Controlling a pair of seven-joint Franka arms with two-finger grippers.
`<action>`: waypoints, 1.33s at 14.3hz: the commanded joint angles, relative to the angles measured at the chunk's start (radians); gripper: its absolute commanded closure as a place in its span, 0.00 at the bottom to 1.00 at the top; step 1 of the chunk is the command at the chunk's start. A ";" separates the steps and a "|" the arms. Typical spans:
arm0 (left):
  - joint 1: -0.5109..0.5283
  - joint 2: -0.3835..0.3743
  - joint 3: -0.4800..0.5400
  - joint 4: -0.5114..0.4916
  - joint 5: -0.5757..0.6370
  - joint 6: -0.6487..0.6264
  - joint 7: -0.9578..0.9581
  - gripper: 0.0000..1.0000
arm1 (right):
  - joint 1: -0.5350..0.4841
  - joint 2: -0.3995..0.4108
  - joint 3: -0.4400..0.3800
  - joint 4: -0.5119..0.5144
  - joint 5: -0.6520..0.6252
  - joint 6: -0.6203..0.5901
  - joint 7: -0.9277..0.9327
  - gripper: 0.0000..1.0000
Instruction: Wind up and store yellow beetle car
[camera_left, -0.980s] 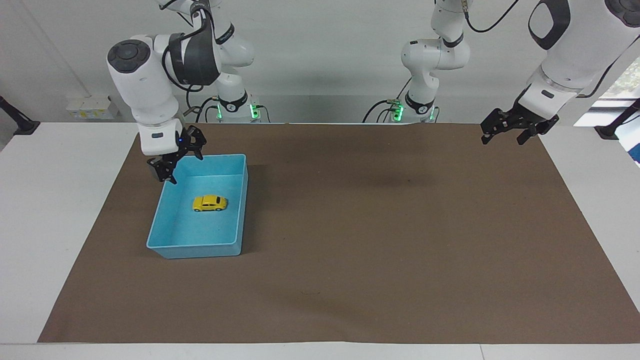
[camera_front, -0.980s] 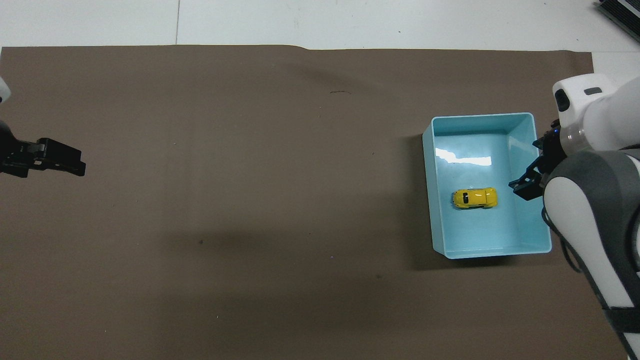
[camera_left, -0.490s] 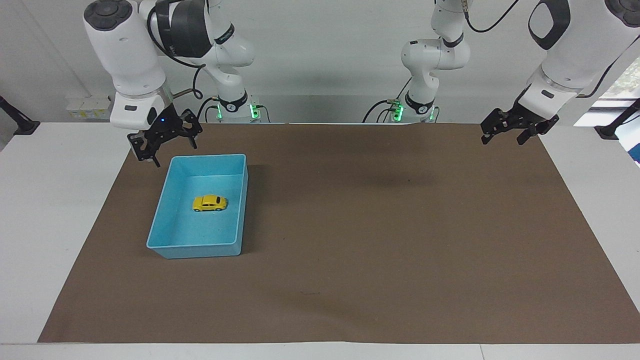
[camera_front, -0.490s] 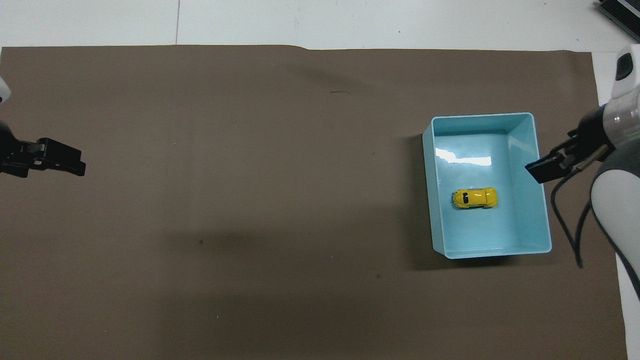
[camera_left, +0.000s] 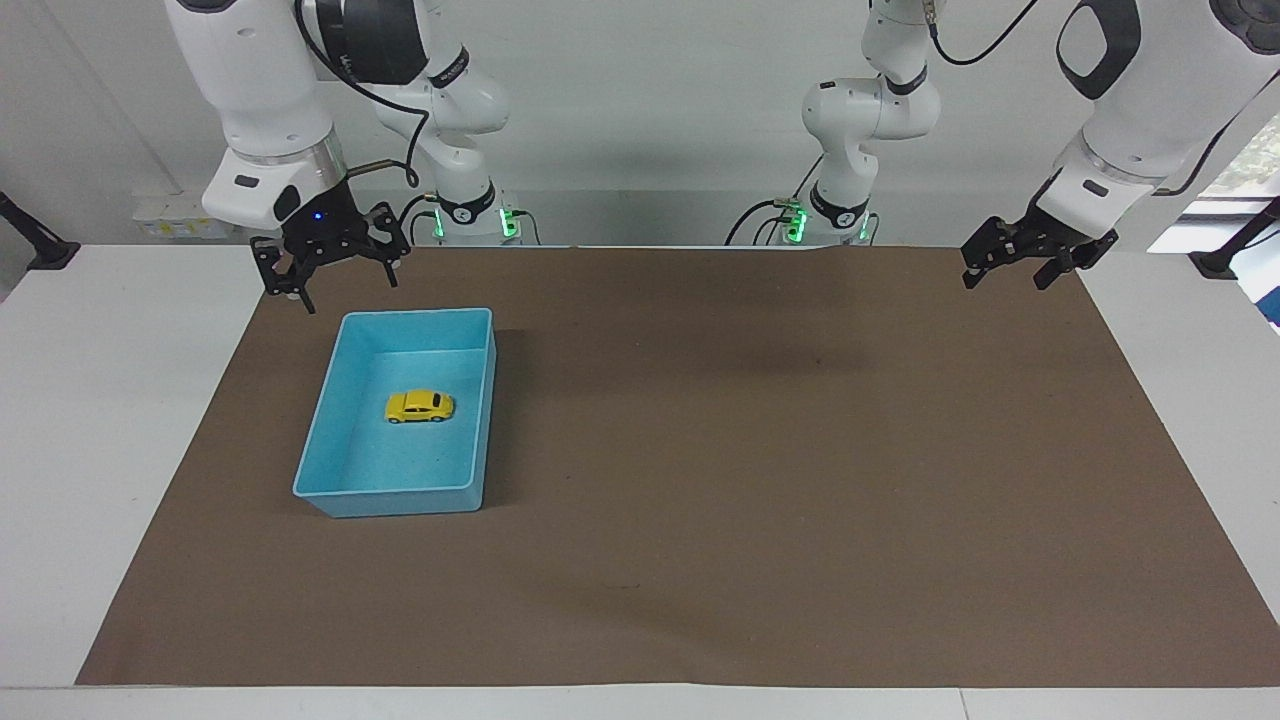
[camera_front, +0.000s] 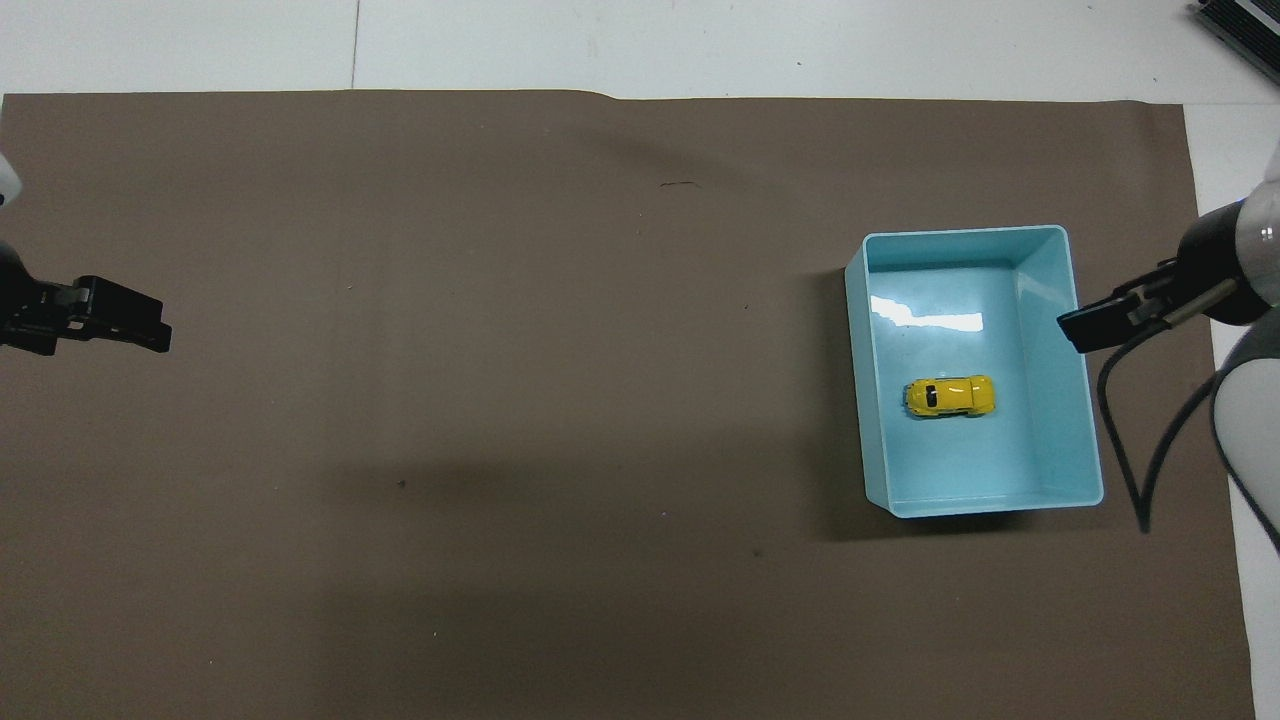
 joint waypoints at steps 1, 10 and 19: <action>0.014 0.000 -0.011 0.015 0.021 -0.004 0.014 0.00 | -0.003 -0.012 0.009 0.006 0.041 -0.021 0.211 0.00; 0.014 0.000 -0.011 0.015 0.021 -0.004 0.014 0.00 | -0.017 -0.028 -0.023 0.004 0.098 -0.036 0.373 0.00; 0.014 0.000 -0.011 0.015 0.021 -0.004 0.014 0.00 | -0.025 -0.031 -0.051 0.003 0.100 -0.035 0.369 0.00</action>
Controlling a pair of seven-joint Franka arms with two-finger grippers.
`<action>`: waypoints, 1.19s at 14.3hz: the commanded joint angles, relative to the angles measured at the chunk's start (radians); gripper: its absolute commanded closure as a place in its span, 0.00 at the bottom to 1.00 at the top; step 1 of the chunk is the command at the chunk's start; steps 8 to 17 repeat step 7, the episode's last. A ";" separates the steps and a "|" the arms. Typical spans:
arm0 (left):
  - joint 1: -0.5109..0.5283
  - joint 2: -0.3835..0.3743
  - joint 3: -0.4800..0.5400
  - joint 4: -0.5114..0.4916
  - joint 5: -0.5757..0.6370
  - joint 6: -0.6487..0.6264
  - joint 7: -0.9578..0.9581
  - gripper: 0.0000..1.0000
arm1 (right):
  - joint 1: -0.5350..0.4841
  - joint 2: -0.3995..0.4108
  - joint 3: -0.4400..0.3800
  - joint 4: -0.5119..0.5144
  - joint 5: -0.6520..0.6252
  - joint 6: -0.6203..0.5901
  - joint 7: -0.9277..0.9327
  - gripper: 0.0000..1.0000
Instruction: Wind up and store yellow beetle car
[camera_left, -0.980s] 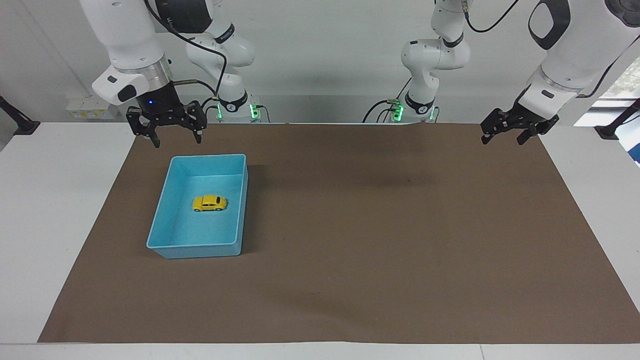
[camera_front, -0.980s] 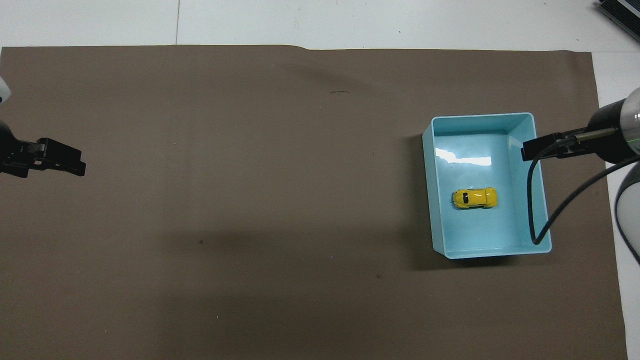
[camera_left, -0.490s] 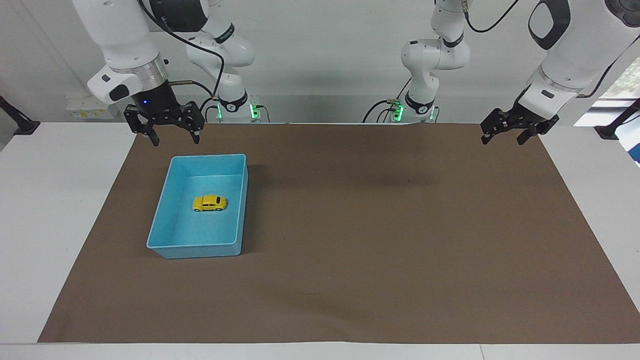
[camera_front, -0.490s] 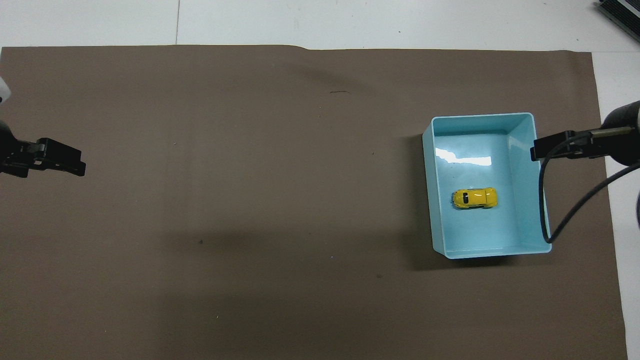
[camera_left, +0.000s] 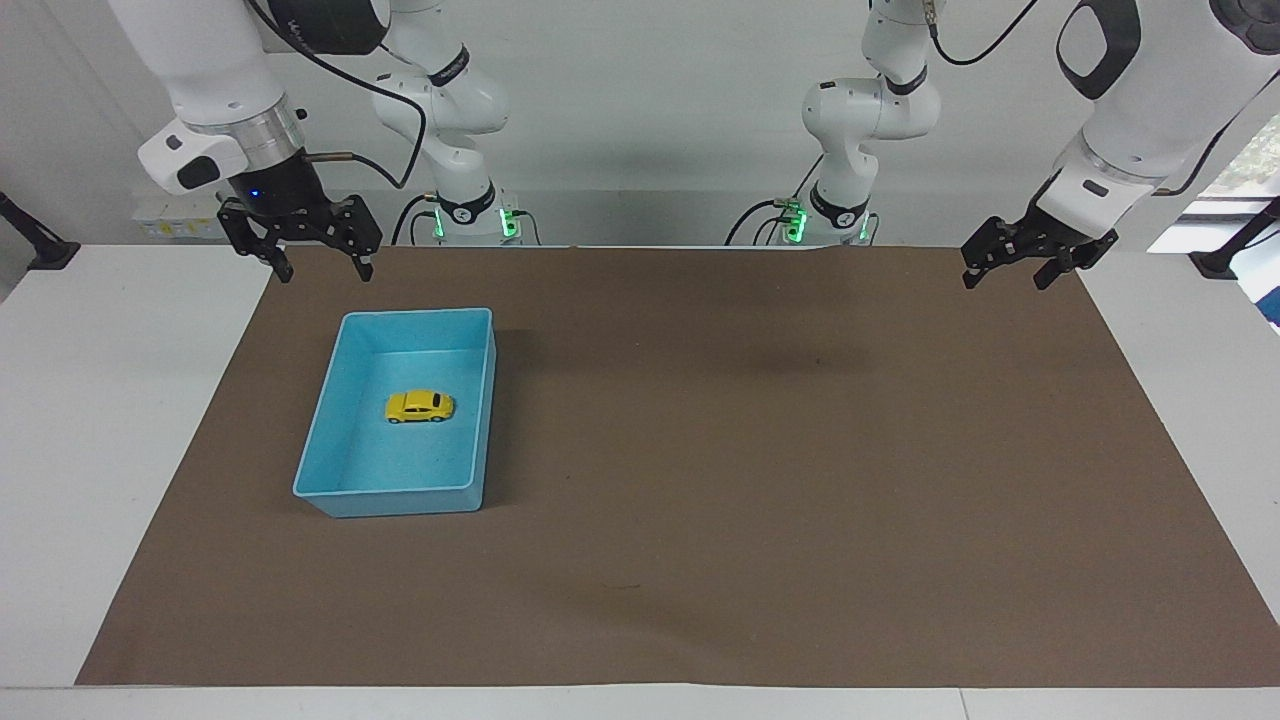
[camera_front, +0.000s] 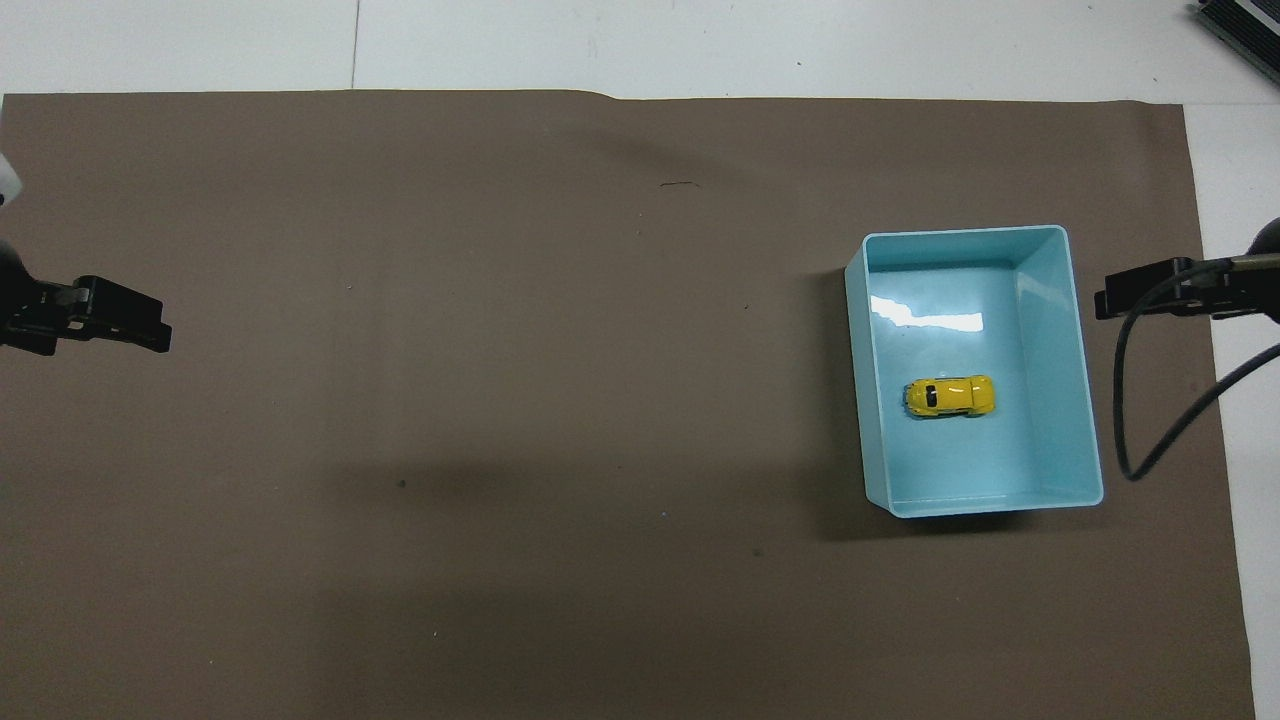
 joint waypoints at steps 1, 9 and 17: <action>0.014 0.000 -0.011 0.015 0.021 -0.004 0.014 0.00 | -0.009 -0.010 0.008 -0.002 0.025 -0.013 0.014 0.00; 0.014 0.000 -0.011 0.015 0.021 -0.004 0.014 0.00 | -0.010 -0.012 0.004 -0.002 0.025 -0.013 0.011 0.00; 0.014 0.000 -0.011 0.015 0.021 -0.004 0.014 0.00 | -0.010 -0.012 0.004 -0.002 0.025 -0.013 0.011 0.00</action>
